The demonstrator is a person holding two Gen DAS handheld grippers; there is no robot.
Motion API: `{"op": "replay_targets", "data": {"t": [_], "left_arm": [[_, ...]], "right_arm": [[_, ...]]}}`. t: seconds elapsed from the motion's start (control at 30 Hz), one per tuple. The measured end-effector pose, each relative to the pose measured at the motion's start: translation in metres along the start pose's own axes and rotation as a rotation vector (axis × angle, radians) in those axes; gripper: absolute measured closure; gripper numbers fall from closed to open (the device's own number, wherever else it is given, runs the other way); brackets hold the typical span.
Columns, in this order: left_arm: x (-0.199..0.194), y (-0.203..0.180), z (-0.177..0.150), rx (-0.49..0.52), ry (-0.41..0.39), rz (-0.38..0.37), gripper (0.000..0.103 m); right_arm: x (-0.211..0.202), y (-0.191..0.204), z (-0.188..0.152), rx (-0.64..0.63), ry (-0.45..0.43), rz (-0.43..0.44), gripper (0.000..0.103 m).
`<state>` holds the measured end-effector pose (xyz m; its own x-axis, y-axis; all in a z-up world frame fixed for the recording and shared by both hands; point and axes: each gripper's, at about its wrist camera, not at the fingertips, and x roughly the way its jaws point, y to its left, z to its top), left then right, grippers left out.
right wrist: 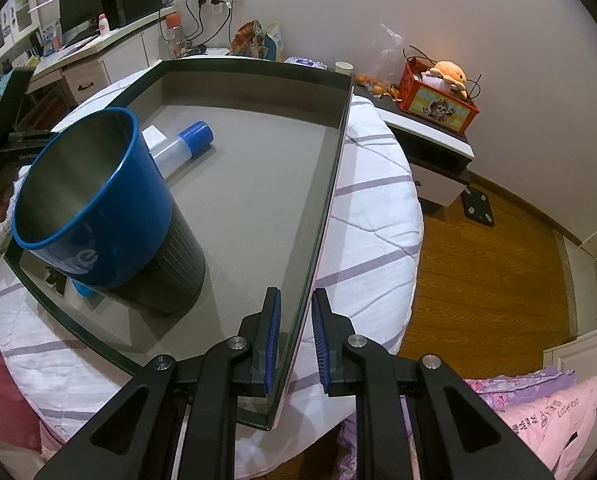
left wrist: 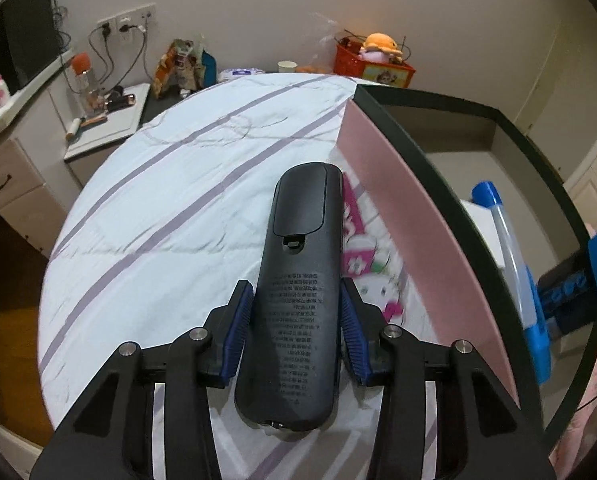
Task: Organize rigid objects
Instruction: 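Close the left tool on the black remote and lift it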
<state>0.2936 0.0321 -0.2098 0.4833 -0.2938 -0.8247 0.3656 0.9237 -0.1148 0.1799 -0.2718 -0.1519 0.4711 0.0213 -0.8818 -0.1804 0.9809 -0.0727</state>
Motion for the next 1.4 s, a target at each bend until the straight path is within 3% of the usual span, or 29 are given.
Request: {"op": "replay_targets", "data": {"t": [0.3, 0.47, 0.5, 0.63, 0.77, 0.9, 0.97, 1.07, 1.4], "left_arm": [[-0.034, 0.014, -0.05, -0.018, 0.011, 0.05, 0.059], [-0.037, 0.019, -0.058, -0.031, 0.005, 0.053, 0.056], [-0.036, 0.019, -0.056, -0.033, 0.006, 0.057, 0.054], [-0.026, 0.024, -0.045, -0.05, -0.002, 0.099, 0.025], [-0.019, 0.034, -0.041, -0.071, -0.006, 0.08, 0.014], [-0.017, 0.033, -0.044, -0.054, -0.032, 0.074, 0.018], [-0.02, 0.031, -0.046, -0.044, -0.043, 0.051, 0.035], [-0.024, 0.026, -0.05, -0.028, -0.044, 0.034, 0.051], [-0.036, 0.028, -0.067, -0.032, -0.038, 0.048, 0.049]], "right_arm": [[0.002, 0.002, 0.003, 0.0, 0.007, -0.003, 0.086], [0.003, 0.004, 0.003, 0.002, 0.008, -0.002, 0.086], [0.003, 0.003, 0.003, 0.004, 0.008, 0.0, 0.086], [0.002, 0.003, 0.003, 0.009, 0.01, 0.006, 0.086], [0.002, 0.002, 0.003, 0.009, 0.011, 0.005, 0.086], [0.002, 0.001, 0.003, 0.012, 0.01, 0.011, 0.086], [0.003, 0.001, 0.003, 0.013, 0.01, 0.013, 0.086], [0.003, 0.002, 0.003, 0.011, 0.014, 0.007, 0.086], [0.003, 0.002, 0.004, 0.008, 0.014, 0.008, 0.085]]}}
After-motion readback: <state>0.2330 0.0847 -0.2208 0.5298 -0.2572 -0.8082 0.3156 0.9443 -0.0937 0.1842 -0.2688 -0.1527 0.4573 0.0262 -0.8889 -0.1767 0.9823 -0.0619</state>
